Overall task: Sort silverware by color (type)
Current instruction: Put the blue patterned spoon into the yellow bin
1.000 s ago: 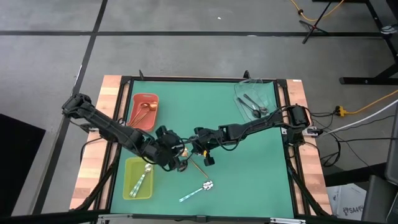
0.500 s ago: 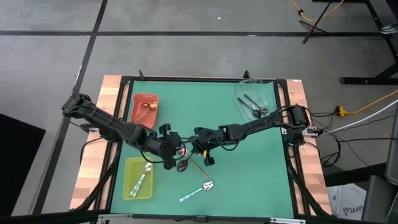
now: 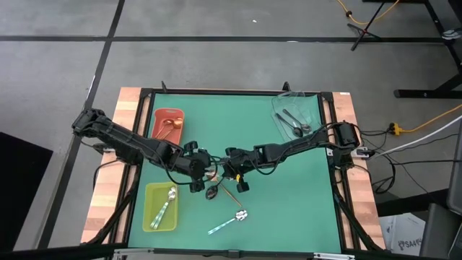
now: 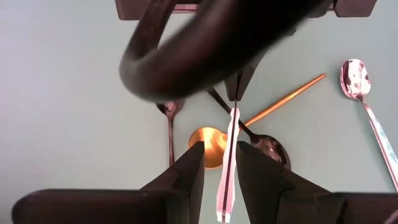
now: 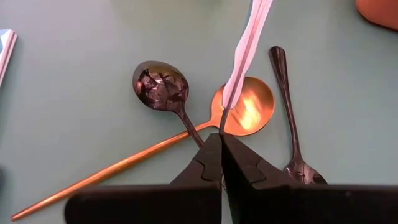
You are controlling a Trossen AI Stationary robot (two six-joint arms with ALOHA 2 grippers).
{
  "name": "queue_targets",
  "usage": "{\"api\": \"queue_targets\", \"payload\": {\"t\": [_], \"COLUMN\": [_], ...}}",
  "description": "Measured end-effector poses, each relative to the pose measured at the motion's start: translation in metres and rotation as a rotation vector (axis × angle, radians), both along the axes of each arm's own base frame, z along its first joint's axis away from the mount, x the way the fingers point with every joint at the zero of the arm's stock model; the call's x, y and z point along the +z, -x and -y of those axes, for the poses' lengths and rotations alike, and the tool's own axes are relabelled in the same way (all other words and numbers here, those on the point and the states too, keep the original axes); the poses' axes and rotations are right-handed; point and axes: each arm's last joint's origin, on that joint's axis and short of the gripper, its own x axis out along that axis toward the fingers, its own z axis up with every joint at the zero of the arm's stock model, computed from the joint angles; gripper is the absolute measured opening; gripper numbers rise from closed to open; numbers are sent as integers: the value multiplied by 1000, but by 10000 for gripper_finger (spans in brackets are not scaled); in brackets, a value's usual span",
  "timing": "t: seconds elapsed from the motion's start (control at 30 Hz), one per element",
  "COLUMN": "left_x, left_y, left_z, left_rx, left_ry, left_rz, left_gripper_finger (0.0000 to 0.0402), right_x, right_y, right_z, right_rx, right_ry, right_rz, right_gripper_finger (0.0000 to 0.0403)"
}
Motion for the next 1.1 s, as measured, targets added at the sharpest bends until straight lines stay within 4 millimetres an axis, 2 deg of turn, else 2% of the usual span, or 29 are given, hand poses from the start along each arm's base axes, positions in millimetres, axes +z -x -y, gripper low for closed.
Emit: {"api": "queue_targets", "payload": {"t": [0.47,1.1], "left_x": [-5,-6], "left_y": [3,3], "left_z": [-3,-2], "left_rx": [-28,-43], "left_ry": [54,81], "left_rz": [-87,-99], "left_gripper_finger": [86,86], "right_x": [0,0], "right_y": [0,0], "right_z": [0,0], "right_rx": [0,0], "right_ry": [0,0], "right_rz": [0,0], "right_gripper_finger": [0,0]}}
